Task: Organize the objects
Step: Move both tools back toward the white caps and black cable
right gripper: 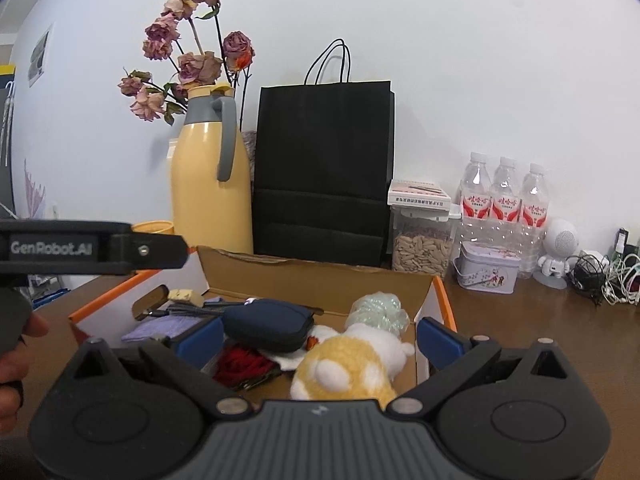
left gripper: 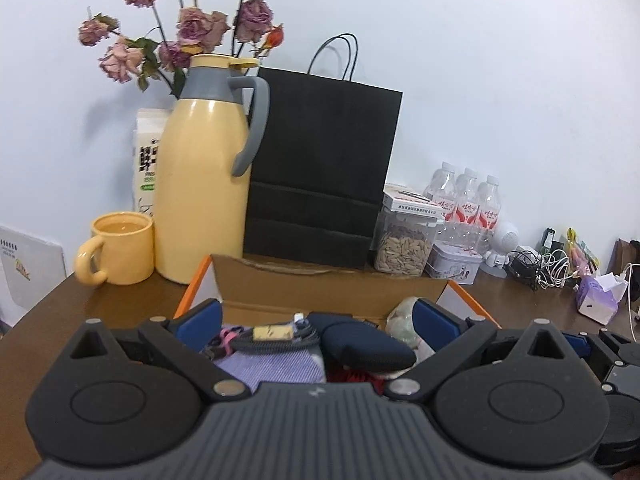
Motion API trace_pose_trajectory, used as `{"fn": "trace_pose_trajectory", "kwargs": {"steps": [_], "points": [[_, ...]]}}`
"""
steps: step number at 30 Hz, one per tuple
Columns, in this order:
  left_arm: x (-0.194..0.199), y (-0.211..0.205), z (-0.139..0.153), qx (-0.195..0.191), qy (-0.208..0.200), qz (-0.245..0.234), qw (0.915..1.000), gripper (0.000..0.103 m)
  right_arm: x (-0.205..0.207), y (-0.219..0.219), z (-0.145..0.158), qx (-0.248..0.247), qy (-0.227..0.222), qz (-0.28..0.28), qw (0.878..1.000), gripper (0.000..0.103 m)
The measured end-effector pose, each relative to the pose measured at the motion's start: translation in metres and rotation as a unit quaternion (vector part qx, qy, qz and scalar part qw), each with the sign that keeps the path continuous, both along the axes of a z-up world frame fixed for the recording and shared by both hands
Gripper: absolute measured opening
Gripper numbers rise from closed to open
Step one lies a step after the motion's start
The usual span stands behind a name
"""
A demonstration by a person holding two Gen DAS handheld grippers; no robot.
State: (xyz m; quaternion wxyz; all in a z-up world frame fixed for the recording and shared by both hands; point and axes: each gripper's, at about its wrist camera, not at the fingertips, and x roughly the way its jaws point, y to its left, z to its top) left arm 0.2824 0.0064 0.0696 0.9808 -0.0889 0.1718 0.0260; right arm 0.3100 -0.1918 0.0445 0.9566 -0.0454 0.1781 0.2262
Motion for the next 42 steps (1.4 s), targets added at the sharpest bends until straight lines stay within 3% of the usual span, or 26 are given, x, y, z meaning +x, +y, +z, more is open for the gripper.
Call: {"fn": "trace_pose_trajectory", "kwargs": {"steps": [14, 26, 33, 42], "points": [[-0.047, 0.023, -0.019, 0.015, 0.036, 0.002, 0.9992, 0.103, -0.044, 0.001, -0.013, -0.014, 0.033, 0.007, 0.999, 0.103], [-0.091, 0.073, -0.039, 0.040, 0.065, 0.037, 0.9964, 0.103, -0.066, 0.007, -0.026, -0.026, 0.058, 0.013, 0.998, 0.103], [-0.097, 0.104, -0.056, 0.029, 0.091, 0.054, 0.9940, 0.103, -0.071, 0.034, -0.039, -0.052, 0.078, 0.044, 0.995, 0.103], [-0.100, 0.114, -0.069, 0.007, 0.092, 0.046, 0.9947, 0.103, -0.060, 0.073, -0.052, -0.080, 0.095, 0.079, 0.989, 0.103]]}}
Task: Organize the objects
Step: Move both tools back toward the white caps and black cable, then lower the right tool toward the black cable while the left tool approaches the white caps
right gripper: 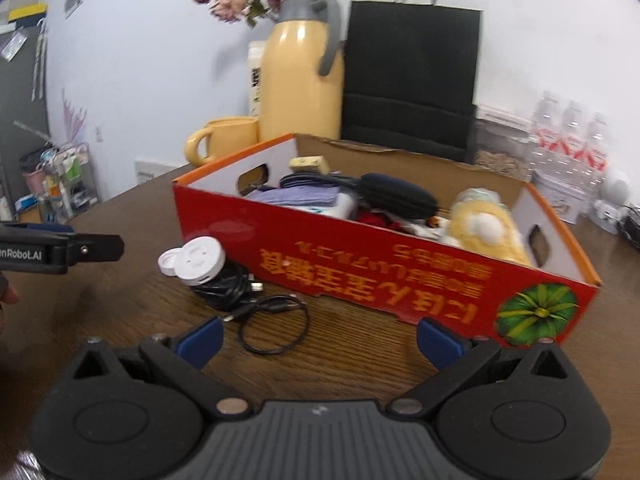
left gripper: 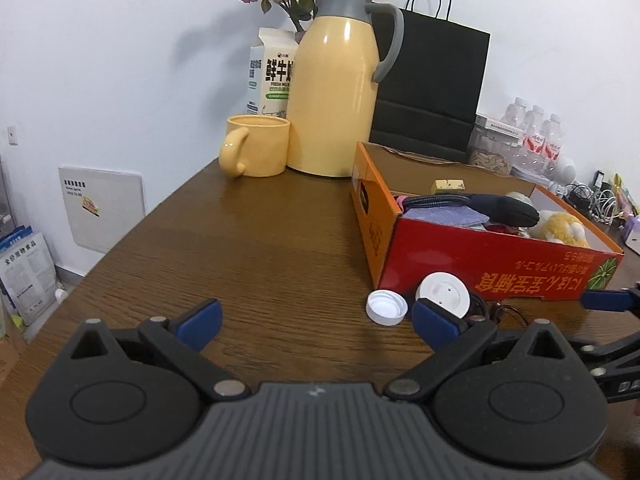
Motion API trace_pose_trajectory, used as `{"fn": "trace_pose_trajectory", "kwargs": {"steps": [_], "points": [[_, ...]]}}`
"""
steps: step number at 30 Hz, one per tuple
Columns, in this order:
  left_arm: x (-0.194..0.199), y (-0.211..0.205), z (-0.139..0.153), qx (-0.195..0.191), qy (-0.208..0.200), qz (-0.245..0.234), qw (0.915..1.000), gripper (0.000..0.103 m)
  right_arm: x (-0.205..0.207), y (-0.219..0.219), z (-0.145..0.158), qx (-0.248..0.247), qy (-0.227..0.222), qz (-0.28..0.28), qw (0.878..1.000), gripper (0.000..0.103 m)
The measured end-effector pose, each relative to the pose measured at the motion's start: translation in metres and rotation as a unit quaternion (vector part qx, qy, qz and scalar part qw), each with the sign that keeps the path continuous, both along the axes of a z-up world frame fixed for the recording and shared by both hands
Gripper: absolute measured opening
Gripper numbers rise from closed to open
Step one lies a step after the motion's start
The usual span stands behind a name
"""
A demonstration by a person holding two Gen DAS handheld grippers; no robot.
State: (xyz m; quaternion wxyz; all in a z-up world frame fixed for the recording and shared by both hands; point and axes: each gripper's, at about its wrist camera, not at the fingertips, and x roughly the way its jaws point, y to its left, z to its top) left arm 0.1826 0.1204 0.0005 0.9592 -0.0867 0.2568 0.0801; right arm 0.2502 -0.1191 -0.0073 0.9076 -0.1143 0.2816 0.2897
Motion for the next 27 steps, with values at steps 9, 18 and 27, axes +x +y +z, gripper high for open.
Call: {"fn": "trace_pose_trajectory", "kwargs": {"steps": [9, 18, 27], "points": [[0.000, 0.009, -0.003, -0.036, -0.006, 0.003, 0.9993, 0.103, 0.022, 0.022, -0.009, -0.023, 0.016, 0.051, 0.998, 0.080], [-0.002, 0.008, -0.003, -0.038, -0.009, -0.002, 0.9992, 0.103, 0.015, 0.018, -0.009, 0.000, 0.020, 0.079, 0.997, 0.049], [-0.001, 0.007, -0.005, -0.039, -0.005, -0.001, 0.9992, 0.103, 0.006, 0.009, -0.005, 0.006, -0.004, 0.061, 0.998, 0.049]]}}
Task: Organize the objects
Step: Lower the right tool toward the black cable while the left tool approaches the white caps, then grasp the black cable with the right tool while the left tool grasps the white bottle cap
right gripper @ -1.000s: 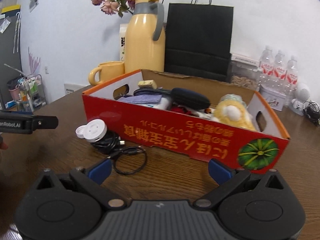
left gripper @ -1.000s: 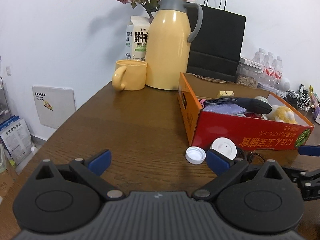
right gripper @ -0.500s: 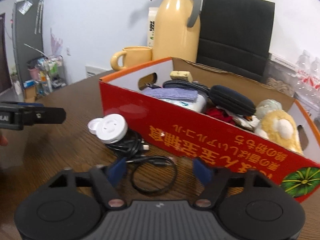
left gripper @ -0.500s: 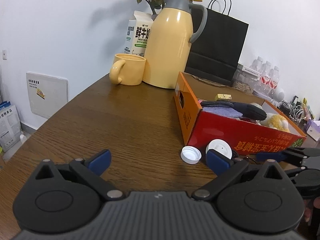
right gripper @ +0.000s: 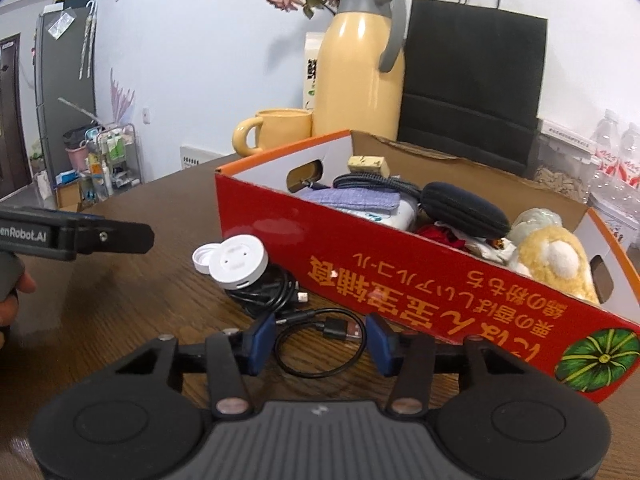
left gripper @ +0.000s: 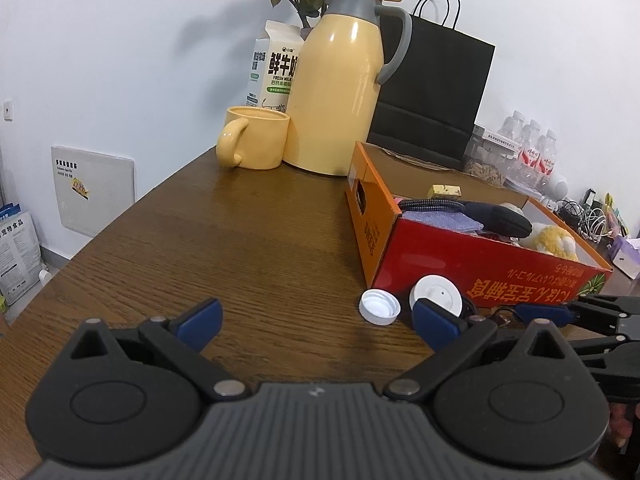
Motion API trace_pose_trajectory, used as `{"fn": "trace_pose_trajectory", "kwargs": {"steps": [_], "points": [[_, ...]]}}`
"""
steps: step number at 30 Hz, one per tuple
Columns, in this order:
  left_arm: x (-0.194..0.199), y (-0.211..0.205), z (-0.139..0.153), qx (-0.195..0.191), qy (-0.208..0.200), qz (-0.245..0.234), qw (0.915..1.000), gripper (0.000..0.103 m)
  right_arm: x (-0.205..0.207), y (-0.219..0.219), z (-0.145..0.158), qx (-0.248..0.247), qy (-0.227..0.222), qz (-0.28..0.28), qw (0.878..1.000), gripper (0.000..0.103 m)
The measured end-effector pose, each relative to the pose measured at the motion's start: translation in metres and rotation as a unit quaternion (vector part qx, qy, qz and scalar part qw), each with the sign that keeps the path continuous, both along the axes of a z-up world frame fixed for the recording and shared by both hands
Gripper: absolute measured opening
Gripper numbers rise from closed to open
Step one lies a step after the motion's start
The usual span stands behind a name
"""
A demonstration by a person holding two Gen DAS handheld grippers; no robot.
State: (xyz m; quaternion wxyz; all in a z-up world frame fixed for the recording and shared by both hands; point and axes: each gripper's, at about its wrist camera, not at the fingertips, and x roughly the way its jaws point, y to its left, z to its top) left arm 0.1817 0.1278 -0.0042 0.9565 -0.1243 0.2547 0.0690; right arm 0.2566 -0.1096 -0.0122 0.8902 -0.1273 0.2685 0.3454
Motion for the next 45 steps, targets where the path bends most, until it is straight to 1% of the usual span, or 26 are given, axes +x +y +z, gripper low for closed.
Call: {"fn": "trace_pose_trajectory", "kwargs": {"steps": [5, 10, 13, 15, 17, 21, 23, 25, 27, 28, 29, 30, 32, 34, 36, 37, 38, 39, 45], "points": [[0.002, -0.001, -0.001, 0.002, 0.004, 0.000, 1.0000, 0.103, -0.007, -0.006, 0.003, 0.007, -0.019, -0.012, 1.000, 0.048], [0.004, -0.002, -0.003, 0.008, 0.012, 0.005, 0.9999, 0.103, -0.009, -0.012, 0.004, 0.015, -0.022, -0.024, 0.999, 0.048], [0.010, -0.001, -0.006, 0.002, 0.028, 0.001, 0.9996, 0.103, -0.009, -0.016, 0.004, 0.019, -0.023, -0.031, 0.999, 0.048], [0.016, -0.002, -0.008, 0.005, 0.042, 0.004, 0.9991, 0.103, -0.009, -0.017, 0.004, 0.021, -0.023, -0.034, 0.999, 0.047], [0.024, -0.006, -0.010, 0.024, 0.059, 0.003, 0.9980, 0.103, -0.010, -0.018, 0.005, 0.024, -0.025, -0.035, 0.999, 0.047], [0.039, -0.024, -0.011, 0.073, 0.079, -0.027, 0.9939, 0.103, -0.013, -0.022, 0.008, 0.034, -0.033, -0.036, 0.998, 0.047], [0.046, -0.031, -0.013, 0.087, 0.089, -0.036, 0.9916, 0.102, -0.014, -0.024, 0.010, 0.039, -0.036, -0.037, 0.998, 0.047], [0.050, -0.035, -0.014, 0.095, 0.089, -0.036, 0.9908, 0.098, -0.014, -0.024, 0.010, 0.041, -0.037, -0.037, 0.998, 0.047], [0.052, -0.037, -0.013, 0.097, 0.084, -0.040, 0.9909, 0.087, -0.014, -0.025, 0.011, 0.045, -0.038, -0.038, 0.998, 0.047], [0.053, -0.037, -0.013, 0.097, 0.082, -0.041, 0.9910, 0.084, -0.014, -0.025, 0.012, 0.046, -0.039, -0.037, 0.998, 0.047], [0.054, -0.037, -0.012, 0.096, 0.080, -0.043, 0.9912, 0.078, -0.015, -0.025, 0.012, 0.047, -0.040, -0.037, 0.997, 0.047], [0.054, -0.037, -0.012, 0.096, 0.077, -0.044, 0.9914, 0.075, -0.015, -0.025, 0.012, 0.047, -0.040, -0.037, 0.997, 0.047], [0.056, -0.036, -0.011, 0.091, 0.075, -0.049, 0.9918, 0.075, -0.017, -0.024, 0.012, 0.047, -0.043, -0.034, 0.997, 0.047], [0.057, -0.035, -0.010, 0.080, 0.067, -0.062, 0.9927, 0.069, -0.017, -0.024, 0.012, 0.047, -0.044, -0.033, 0.997, 0.047], [0.057, -0.035, -0.009, 0.071, 0.060, -0.078, 0.9926, 0.050, -0.017, -0.024, 0.012, 0.046, -0.044, -0.033, 0.997, 0.047], [0.057, -0.036, -0.009, 0.070, 0.057, -0.084, 0.9923, 0.044, -0.017, -0.024, 0.012, 0.046, -0.044, -0.033, 0.997, 0.047], [0.056, -0.037, -0.009, 0.070, 0.056, -0.088, 0.9920, 0.033, -0.017, -0.024, 0.012, 0.046, -0.044, -0.033, 0.997, 0.047], [0.056, -0.039, -0.009, 0.073, 0.056, -0.088, 0.9919, 0.029, -0.017, -0.024, 0.012, 0.046, -0.044, -0.033, 0.997, 0.047], [0.049, -0.041, -0.006, 0.081, 0.042, -0.076, 0.9929, 0.029, -0.018, -0.025, 0.013, 0.049, -0.048, -0.032, 0.997, 0.047]]}}
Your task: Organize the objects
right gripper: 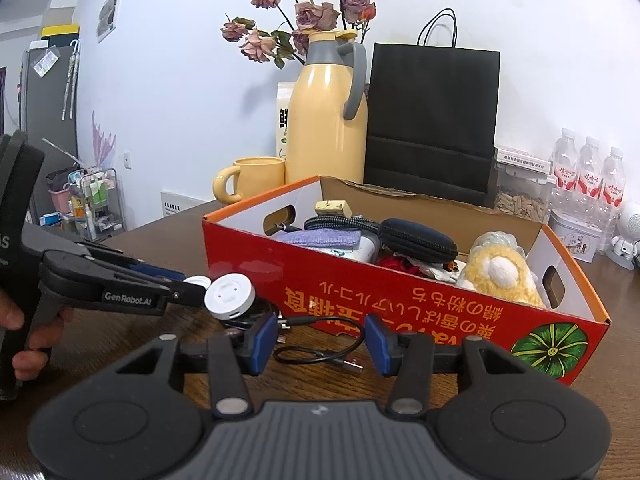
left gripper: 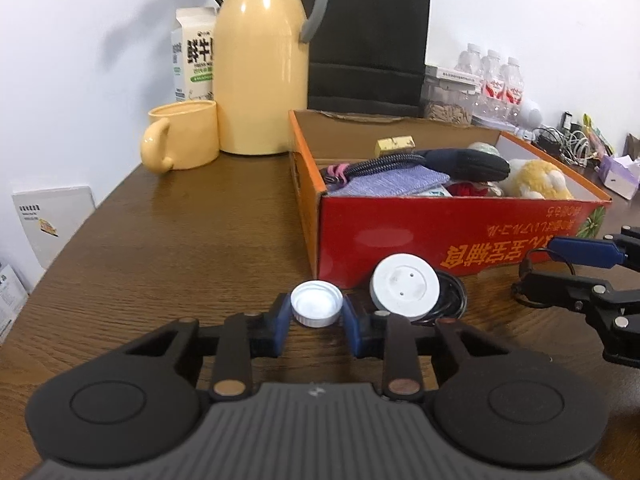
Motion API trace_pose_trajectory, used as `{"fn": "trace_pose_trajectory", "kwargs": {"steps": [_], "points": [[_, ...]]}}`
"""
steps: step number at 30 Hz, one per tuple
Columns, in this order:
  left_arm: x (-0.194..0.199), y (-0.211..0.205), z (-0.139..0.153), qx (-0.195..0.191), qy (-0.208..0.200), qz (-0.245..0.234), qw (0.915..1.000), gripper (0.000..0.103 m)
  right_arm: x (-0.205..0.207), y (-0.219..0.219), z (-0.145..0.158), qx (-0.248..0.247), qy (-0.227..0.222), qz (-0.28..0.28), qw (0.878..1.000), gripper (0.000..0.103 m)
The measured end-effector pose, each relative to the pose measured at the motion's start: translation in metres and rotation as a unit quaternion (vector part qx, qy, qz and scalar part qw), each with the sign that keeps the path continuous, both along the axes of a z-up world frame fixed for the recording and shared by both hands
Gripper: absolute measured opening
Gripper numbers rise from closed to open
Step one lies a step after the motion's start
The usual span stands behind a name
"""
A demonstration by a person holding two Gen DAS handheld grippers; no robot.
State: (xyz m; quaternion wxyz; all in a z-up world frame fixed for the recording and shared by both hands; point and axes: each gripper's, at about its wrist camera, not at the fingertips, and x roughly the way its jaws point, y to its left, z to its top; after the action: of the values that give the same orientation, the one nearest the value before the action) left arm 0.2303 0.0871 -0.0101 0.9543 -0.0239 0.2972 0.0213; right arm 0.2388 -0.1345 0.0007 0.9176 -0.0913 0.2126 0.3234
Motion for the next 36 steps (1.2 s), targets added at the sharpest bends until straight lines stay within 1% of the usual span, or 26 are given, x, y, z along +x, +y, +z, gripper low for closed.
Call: {"fn": "trace_pose_trajectory", "kwargs": {"steps": [4, 10, 24, 29, 34, 36], "points": [[-0.006, 0.001, 0.003, 0.008, -0.013, 0.020, 0.9997, 0.029, -0.001, 0.000, 0.000, 0.000, -0.002, 0.001, 1.000, 0.047], [-0.016, -0.002, 0.008, 0.020, -0.040, 0.028, 0.9986, 0.029, -0.003, 0.000, 0.000, -0.001, -0.004, -0.001, 1.000, 0.047], [-0.031, -0.010, 0.012, 0.030, -0.070, 0.042, 0.9962, 0.029, -0.008, -0.005, 0.004, 0.007, -0.013, -0.001, 1.000, 0.047], [-0.035, -0.014, 0.018, 0.022, -0.080, 0.043, 0.9956, 0.029, -0.010, -0.006, 0.008, 0.009, -0.019, -0.001, 1.000, 0.047], [-0.038, -0.022, 0.032, 0.018, -0.100, 0.026, 0.9945, 0.029, -0.012, -0.007, 0.017, 0.012, -0.029, 0.000, 1.000, 0.047], [-0.037, -0.026, 0.039, 0.017, -0.109, 0.017, 0.9938, 0.029, -0.012, -0.009, 0.025, 0.018, -0.036, -0.001, 0.999, 0.047]]}}
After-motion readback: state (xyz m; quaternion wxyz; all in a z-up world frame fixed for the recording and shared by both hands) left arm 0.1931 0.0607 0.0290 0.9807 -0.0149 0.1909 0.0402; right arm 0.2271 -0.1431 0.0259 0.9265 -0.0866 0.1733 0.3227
